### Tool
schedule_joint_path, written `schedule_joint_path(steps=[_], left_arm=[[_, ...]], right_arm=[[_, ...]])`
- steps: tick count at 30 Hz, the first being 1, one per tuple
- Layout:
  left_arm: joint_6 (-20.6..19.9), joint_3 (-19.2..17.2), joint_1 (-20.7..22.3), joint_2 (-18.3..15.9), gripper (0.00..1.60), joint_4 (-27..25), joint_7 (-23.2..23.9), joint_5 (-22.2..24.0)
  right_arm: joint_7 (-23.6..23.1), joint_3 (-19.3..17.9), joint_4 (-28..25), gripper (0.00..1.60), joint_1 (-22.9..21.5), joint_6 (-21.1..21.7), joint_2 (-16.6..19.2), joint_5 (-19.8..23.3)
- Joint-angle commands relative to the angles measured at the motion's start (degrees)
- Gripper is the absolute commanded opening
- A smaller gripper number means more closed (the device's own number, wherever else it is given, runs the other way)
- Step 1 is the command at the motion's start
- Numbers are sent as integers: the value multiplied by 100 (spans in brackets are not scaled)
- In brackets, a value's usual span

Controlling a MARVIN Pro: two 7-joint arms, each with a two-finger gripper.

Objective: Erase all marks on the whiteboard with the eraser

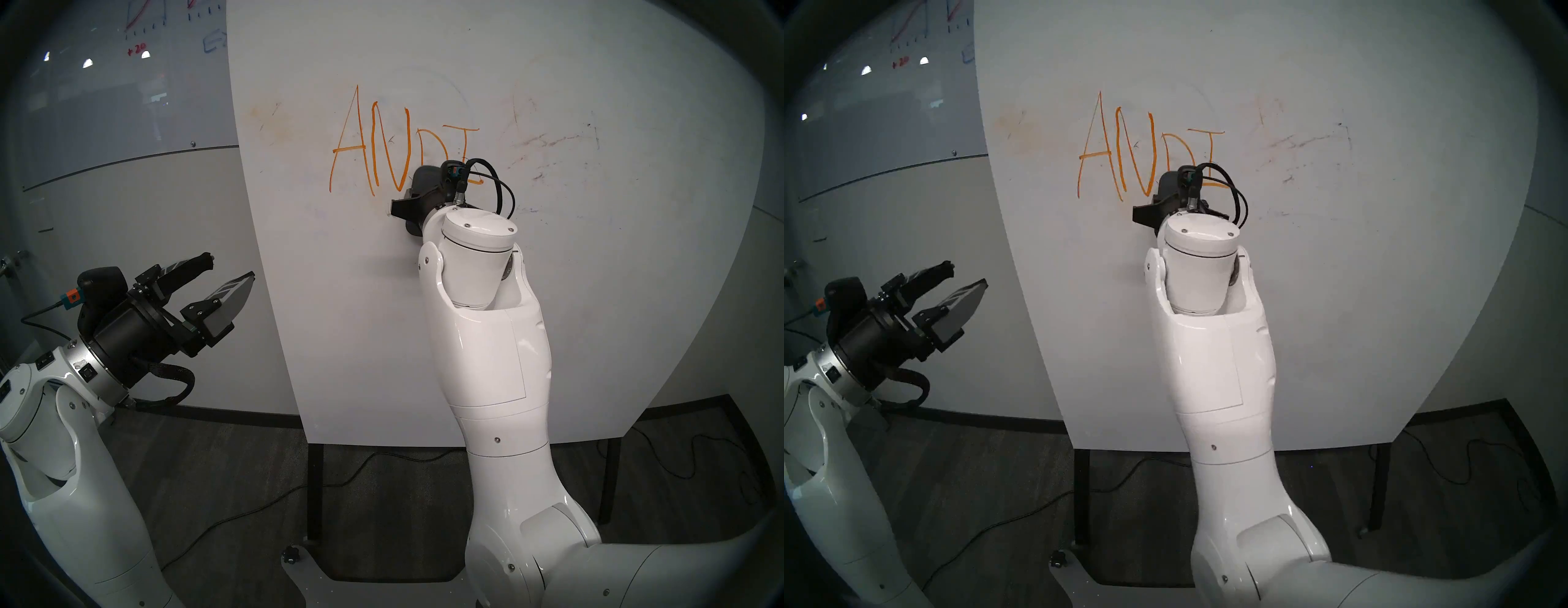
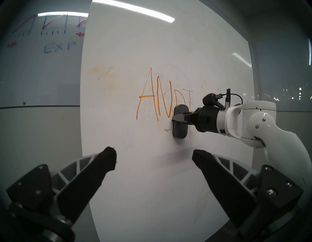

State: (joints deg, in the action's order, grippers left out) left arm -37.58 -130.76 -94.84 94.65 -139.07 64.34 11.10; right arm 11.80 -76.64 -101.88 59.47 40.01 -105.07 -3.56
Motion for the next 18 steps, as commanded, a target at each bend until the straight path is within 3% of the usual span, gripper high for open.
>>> schedule_joint_path(steps=[1,18], left_arm=[[-6,8,1,-11,160,-93,-4,6],[-7,8,1,-11,160,-93,-3,5]], right_arm=[[-17,-264,-62,0,-638,-245,-67,-215],[-228,-510,127,0,-1007,-309,-148,-472]])
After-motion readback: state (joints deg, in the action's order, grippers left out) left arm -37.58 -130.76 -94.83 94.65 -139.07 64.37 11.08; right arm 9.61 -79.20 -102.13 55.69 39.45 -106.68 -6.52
